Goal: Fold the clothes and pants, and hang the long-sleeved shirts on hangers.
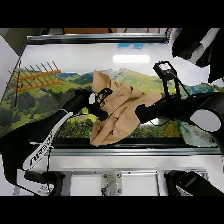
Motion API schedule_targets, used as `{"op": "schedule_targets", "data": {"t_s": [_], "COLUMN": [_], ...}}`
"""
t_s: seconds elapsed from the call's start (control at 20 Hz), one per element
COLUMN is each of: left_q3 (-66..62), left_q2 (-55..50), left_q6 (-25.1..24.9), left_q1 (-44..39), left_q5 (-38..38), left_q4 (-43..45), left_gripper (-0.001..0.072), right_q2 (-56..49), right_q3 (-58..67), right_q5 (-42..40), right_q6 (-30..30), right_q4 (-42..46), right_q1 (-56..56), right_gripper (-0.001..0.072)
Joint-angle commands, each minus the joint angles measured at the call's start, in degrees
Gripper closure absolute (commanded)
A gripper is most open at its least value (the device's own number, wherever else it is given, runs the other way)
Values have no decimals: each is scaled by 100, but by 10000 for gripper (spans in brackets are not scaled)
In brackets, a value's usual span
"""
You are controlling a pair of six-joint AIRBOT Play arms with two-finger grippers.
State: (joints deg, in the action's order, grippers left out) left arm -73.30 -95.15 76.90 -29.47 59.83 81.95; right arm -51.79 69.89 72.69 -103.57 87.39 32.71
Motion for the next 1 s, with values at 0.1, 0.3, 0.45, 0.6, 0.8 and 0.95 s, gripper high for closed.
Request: {"op": "schedule_targets", "data": {"t_s": [0.1,0.3,0.45,0.6,0.8,0.95], "left_q3": [138,256,44,98,407,741], "left_q2": [57,98,535,1368,2319,2879], "left_q6": [4,254,706,732,734,763], "left_q1": [-57,57,339,573,546,365], "left_q5": [-33,-160,61,208,205,146], "left_q4": [-92,-107,-127,-916,-1692,-1759], "left_gripper": [227,688,691,692,691,692], "right_q2": [-61,-175,-522,-1099,-2004,-2494], "right_q3": [-2,-2,0,0,2,2], "right_q5": [4,2,-2,-192,-896,-1554], "right_q6": [-17,-28,-507,-1110,-1832,-2210], "right_q4": [-61,-68,-61,-66,-70,-446], "right_q1": [0,2,22,282,807,929], "right_gripper": [2,3,87,144,144,144]}}
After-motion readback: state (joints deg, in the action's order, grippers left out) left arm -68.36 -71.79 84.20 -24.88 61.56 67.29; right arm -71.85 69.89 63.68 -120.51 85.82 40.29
